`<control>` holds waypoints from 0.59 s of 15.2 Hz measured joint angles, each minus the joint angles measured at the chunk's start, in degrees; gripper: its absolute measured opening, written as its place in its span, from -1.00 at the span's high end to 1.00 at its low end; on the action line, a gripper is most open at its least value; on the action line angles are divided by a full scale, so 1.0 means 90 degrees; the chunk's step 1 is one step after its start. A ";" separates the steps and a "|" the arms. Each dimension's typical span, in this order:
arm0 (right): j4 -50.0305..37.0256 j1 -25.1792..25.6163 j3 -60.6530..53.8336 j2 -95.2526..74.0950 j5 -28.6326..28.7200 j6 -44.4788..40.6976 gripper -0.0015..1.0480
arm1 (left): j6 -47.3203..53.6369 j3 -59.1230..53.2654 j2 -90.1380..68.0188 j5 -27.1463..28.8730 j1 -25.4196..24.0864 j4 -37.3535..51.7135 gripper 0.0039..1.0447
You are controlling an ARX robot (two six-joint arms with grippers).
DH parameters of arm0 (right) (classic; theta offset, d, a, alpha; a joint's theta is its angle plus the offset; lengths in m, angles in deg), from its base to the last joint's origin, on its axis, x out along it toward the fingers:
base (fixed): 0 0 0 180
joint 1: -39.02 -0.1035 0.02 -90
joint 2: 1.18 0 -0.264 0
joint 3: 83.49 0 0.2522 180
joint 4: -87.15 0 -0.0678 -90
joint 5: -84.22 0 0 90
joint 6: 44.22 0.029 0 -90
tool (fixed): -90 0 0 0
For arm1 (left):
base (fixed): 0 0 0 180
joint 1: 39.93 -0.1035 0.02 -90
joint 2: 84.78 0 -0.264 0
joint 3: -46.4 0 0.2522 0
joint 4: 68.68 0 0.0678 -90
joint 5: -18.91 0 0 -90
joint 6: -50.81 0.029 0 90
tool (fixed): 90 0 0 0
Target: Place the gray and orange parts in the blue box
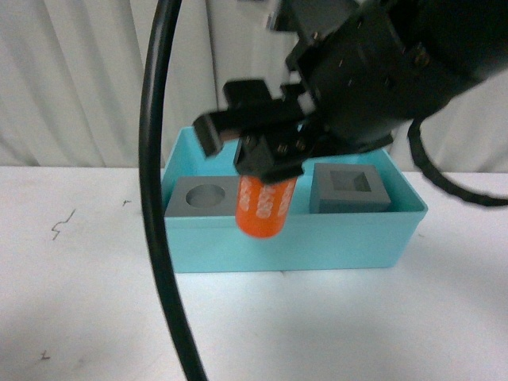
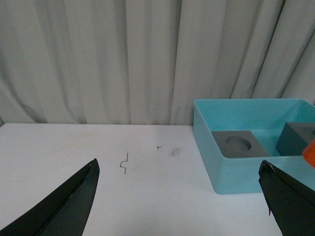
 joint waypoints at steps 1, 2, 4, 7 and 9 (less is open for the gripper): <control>0.0153 0.0393 0.0340 -0.0022 -0.0007 -0.0114 0.10 | 0.0000 -0.0002 0.0000 -0.0002 0.0000 0.0000 -0.88; 0.0131 0.0916 0.0707 -0.0323 0.0002 -0.0177 0.10 | 0.0000 0.0000 0.0000 -0.0002 0.0000 0.0002 -0.88; -0.0015 0.1146 0.0962 -0.0699 0.0063 -0.0146 0.10 | 0.0000 -0.0002 0.0000 -0.0002 0.0000 0.0000 -0.88; -0.0236 0.1292 0.1469 -0.1365 0.0197 0.0075 0.10 | 0.0000 -0.0002 0.0000 -0.0002 0.0000 0.0000 -0.88; -0.0253 0.1290 0.1756 -0.1797 0.0253 0.0202 0.10 | 0.0000 0.0000 0.0000 -0.0002 0.0000 0.0000 -0.88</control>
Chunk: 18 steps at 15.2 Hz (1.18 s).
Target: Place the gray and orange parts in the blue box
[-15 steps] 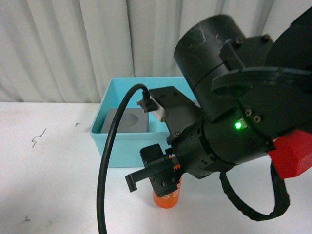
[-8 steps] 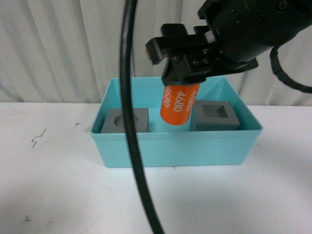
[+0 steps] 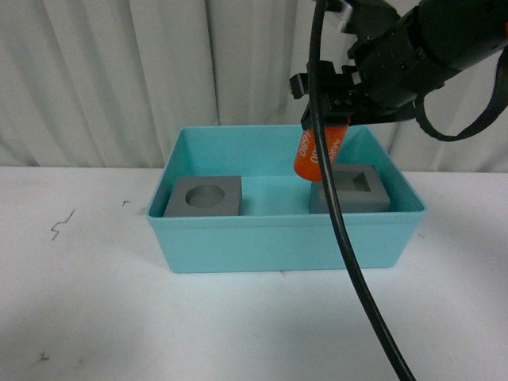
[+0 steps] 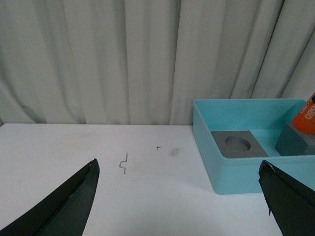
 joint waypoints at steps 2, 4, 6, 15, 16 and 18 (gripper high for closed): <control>-0.0029 -0.0046 0.0211 -0.0357 0.0056 0.0080 0.10 | 0.0000 -0.0002 0.0000 0.0000 0.0000 0.0000 -0.88; -0.0034 -0.0092 0.0408 -0.0690 0.0117 0.0126 0.10 | 0.0000 -0.0002 0.0000 0.0000 0.0000 0.0000 -0.88; -0.0063 -0.0165 0.0566 -0.1047 0.0134 0.0124 0.10 | 0.0000 -0.0002 0.0000 -0.0002 0.0000 0.0000 -0.88; -0.0107 -0.0153 0.0561 -0.1277 0.0046 0.0087 -0.88 | -0.0002 -0.0002 0.0000 0.0000 0.0000 0.0000 -0.88; -0.0211 -0.0119 0.0466 -0.1069 0.0126 0.0129 -0.86 | 0.0000 0.0000 0.0000 0.0000 0.0000 0.0000 -0.88; -0.0622 -0.0036 0.0233 -0.0488 0.0143 0.0187 -0.87 | 0.0000 0.0000 0.0000 0.0000 0.0000 0.0000 -0.88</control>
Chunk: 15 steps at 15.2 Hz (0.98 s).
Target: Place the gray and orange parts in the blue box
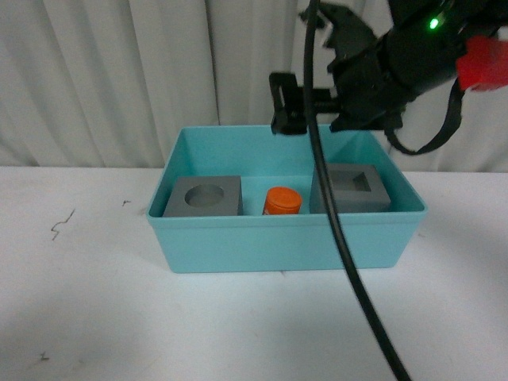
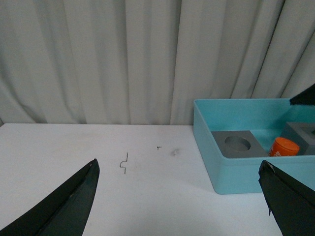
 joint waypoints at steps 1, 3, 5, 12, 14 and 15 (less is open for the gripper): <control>-0.0206 0.0007 -0.0148 0.0308 -0.0019 0.0010 -0.87 | 0.0000 -0.0002 0.0000 0.0000 0.0000 0.0000 -0.88; -0.0763 0.0036 -0.0665 0.1020 -0.0114 0.0005 -0.87 | 0.0000 0.0000 0.0000 0.0000 0.0000 0.0000 -0.88; -0.3308 -0.0262 -0.2217 0.2089 -0.1965 -0.0066 -0.60 | 0.0000 0.0000 0.0000 -0.0002 0.0000 0.0002 -0.88; -0.5897 0.0794 -0.7516 0.5853 -0.2756 -0.0104 0.97 | 0.0000 -0.0002 0.0000 0.0000 0.0000 0.0000 -0.88; -0.5901 0.1098 -0.8080 0.6521 -0.2518 -0.0104 0.96 | 0.0000 -0.0002 0.0000 0.0000 0.0000 0.0002 -0.88; -0.5785 0.1207 -0.8383 0.6754 -0.2380 -0.0104 0.96 | 0.0000 0.0000 0.0000 0.0002 0.0000 0.0000 -0.88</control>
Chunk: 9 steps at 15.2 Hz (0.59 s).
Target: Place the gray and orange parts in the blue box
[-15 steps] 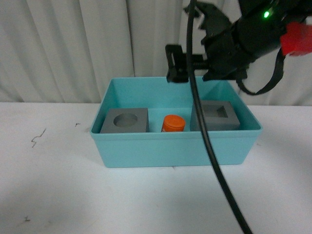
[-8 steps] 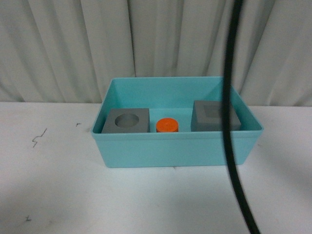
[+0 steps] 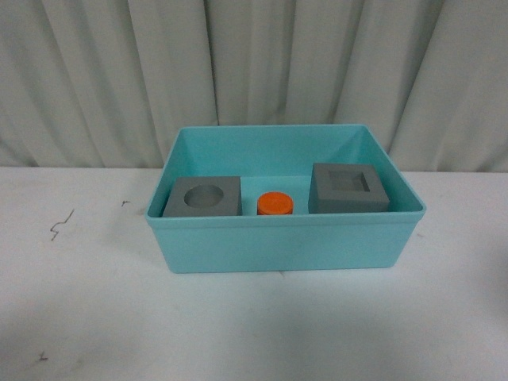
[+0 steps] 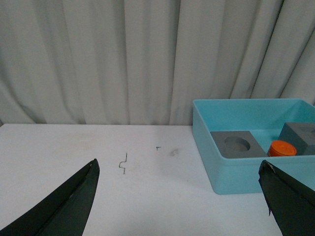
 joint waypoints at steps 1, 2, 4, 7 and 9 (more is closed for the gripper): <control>0.0092 0.0107 -0.0243 0.0410 0.0155 0.0000 0.96 | 0.0000 0.0000 0.0000 -0.0002 0.0000 0.0002 -0.88; 0.0175 0.0187 -0.0362 0.0682 0.0211 0.0000 0.97 | 0.0000 0.0000 0.0000 -0.0002 0.0000 0.0002 -0.88; 0.0505 0.0437 -0.0651 0.1205 0.0491 0.0002 0.96 | 0.0000 0.0000 0.0000 -0.0002 0.0000 0.0000 -0.88; 0.0857 0.0872 -0.0860 0.1826 0.0806 0.0000 0.97 | 0.0000 -0.0002 -0.0002 0.0000 0.0000 0.0000 -0.88; 0.0775 0.0831 -0.1137 0.2200 0.0848 0.0000 0.97 | 0.0000 0.0000 0.0000 0.0000 0.0000 0.0000 -0.88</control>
